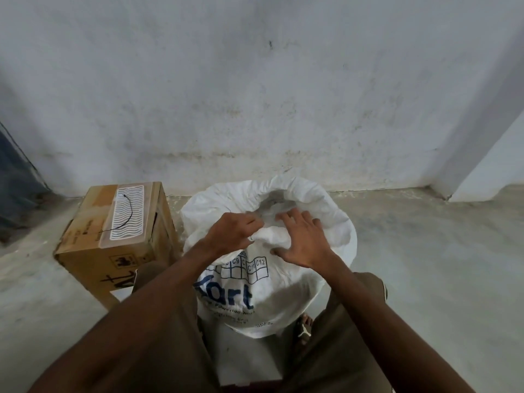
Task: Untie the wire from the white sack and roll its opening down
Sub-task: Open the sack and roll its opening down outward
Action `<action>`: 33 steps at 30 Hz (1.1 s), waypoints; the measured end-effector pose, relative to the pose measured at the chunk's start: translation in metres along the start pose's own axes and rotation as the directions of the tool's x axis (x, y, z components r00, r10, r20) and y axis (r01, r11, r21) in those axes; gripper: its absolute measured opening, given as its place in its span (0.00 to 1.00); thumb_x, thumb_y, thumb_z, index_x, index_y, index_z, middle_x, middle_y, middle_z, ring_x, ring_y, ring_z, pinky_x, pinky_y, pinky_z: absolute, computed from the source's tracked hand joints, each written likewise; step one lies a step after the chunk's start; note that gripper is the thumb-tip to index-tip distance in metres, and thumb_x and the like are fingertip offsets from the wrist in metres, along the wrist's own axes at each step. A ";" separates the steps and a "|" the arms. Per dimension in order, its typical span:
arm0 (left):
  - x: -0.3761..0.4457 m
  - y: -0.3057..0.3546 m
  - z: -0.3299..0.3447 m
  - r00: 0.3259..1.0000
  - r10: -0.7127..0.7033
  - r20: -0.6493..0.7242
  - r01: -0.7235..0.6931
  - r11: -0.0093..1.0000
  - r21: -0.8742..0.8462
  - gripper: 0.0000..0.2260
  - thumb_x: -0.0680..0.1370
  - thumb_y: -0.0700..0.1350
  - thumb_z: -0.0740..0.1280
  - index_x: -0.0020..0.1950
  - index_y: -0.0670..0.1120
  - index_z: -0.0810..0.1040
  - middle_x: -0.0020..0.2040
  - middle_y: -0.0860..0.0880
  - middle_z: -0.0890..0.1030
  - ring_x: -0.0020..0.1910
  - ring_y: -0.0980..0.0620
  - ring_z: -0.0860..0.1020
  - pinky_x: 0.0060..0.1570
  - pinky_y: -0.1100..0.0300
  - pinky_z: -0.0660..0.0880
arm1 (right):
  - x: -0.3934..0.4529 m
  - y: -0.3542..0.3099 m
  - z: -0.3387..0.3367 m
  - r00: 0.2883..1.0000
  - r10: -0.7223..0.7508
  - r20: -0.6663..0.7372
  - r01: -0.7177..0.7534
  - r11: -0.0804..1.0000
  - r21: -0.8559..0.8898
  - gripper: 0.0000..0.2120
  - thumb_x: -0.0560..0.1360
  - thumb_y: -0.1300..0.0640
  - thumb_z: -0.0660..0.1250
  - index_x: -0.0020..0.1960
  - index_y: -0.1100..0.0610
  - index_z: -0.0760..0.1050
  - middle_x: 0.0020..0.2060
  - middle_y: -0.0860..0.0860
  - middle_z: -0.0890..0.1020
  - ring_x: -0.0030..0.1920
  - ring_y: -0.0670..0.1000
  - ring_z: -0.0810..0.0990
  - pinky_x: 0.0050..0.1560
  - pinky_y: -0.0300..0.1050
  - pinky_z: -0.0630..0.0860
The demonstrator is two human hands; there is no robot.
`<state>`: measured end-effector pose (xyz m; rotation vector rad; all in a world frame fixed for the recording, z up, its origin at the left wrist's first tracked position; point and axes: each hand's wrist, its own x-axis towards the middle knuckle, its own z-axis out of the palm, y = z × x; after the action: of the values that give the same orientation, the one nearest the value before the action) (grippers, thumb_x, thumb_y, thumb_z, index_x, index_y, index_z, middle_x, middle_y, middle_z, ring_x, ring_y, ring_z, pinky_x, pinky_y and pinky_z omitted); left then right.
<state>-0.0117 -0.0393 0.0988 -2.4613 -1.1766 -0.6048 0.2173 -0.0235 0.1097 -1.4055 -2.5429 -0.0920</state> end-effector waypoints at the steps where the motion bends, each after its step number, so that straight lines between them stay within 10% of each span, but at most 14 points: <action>1: 0.000 0.002 0.003 0.998 0.056 -0.015 -0.056 0.998 0.029 0.18 0.61 0.39 0.78 0.44 0.47 0.73 0.35 0.50 0.76 0.28 0.50 0.73 0.25 0.61 0.64 | 0.004 -0.003 0.001 1.000 -0.002 0.008 0.002 1.000 0.021 0.27 0.64 0.38 0.71 0.59 0.47 0.72 0.54 0.48 0.78 0.55 0.55 0.75 0.53 0.52 0.72; 4: -0.006 -0.001 0.009 0.987 0.157 -0.018 -0.156 0.985 0.068 0.18 0.64 0.40 0.75 0.47 0.48 0.71 0.35 0.49 0.75 0.29 0.50 0.71 0.27 0.60 0.64 | 0.015 -0.013 0.001 0.998 -0.005 0.066 -0.001 0.995 0.100 0.13 0.65 0.53 0.72 0.43 0.49 0.69 0.38 0.47 0.79 0.43 0.54 0.80 0.37 0.44 0.68; 8: -0.021 -0.011 0.005 0.986 -0.139 0.091 0.155 0.965 -0.212 0.26 0.63 0.53 0.77 0.58 0.50 0.74 0.46 0.53 0.78 0.41 0.52 0.77 0.39 0.55 0.76 | 0.019 -0.014 0.013 0.995 -0.100 0.010 0.100 0.995 -0.015 0.13 0.64 0.56 0.75 0.44 0.53 0.72 0.36 0.50 0.80 0.36 0.58 0.81 0.32 0.44 0.67; 13: -0.053 -0.042 0.021 0.870 -0.251 0.424 0.271 0.962 0.012 0.33 0.63 0.59 0.71 0.66 0.49 0.73 0.53 0.49 0.79 0.49 0.48 0.78 0.45 0.53 0.73 | 0.011 -0.011 0.026 0.984 -0.142 -0.111 0.134 0.988 -0.070 0.20 0.56 0.56 0.81 0.44 0.54 0.76 0.32 0.49 0.78 0.27 0.55 0.77 0.29 0.40 0.61; 21: -0.047 -0.057 0.020 0.953 -0.304 -0.006 0.304 0.952 0.032 0.09 0.64 0.42 0.75 0.40 0.46 0.76 0.33 0.49 0.77 0.30 0.48 0.75 0.26 0.54 0.69 | 0.033 -0.034 0.014 0.991 -0.117 0.059 0.106 0.981 0.161 0.38 0.59 0.36 0.74 0.64 0.46 0.66 0.58 0.45 0.74 0.54 0.49 0.75 0.57 0.53 0.72; 27: -0.061 -0.044 0.025 0.893 -0.443 -0.085 0.445 0.895 0.016 0.14 0.60 0.34 0.73 0.39 0.47 0.72 0.32 0.50 0.74 0.31 0.49 0.72 0.28 0.55 0.68 | 0.051 -0.074 0.035 0.986 -0.167 -0.002 0.166 0.985 0.052 0.20 0.65 0.56 0.73 0.53 0.52 0.70 0.41 0.49 0.78 0.39 0.56 0.81 0.33 0.45 0.70; 30: -0.066 -0.039 0.016 0.732 -0.681 -0.035 0.648 0.711 -0.273 0.25 0.62 0.40 0.78 0.55 0.49 0.74 0.52 0.50 0.77 0.51 0.52 0.75 0.51 0.53 0.73 | 0.051 -0.086 0.048 0.985 -0.169 -0.045 0.171 0.984 0.048 0.20 0.62 0.60 0.75 0.52 0.54 0.74 0.37 0.51 0.79 0.33 0.56 0.80 0.28 0.43 0.68; 33: -0.068 -0.015 0.004 0.192 -0.981 0.022 0.817 0.148 -0.557 0.33 0.68 0.41 0.75 0.69 0.51 0.65 0.68 0.47 0.67 0.65 0.49 0.67 0.59 0.55 0.69 | 0.048 -0.093 0.062 0.980 -0.162 -0.117 0.171 0.983 0.072 0.22 0.58 0.62 0.77 0.50 0.55 0.75 0.35 0.50 0.79 0.30 0.54 0.77 0.26 0.41 0.64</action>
<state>-0.0612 -0.0723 0.0628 -1.3320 -2.5916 -1.7576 0.1039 -0.0230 0.0660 -1.1239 -2.5374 -0.0899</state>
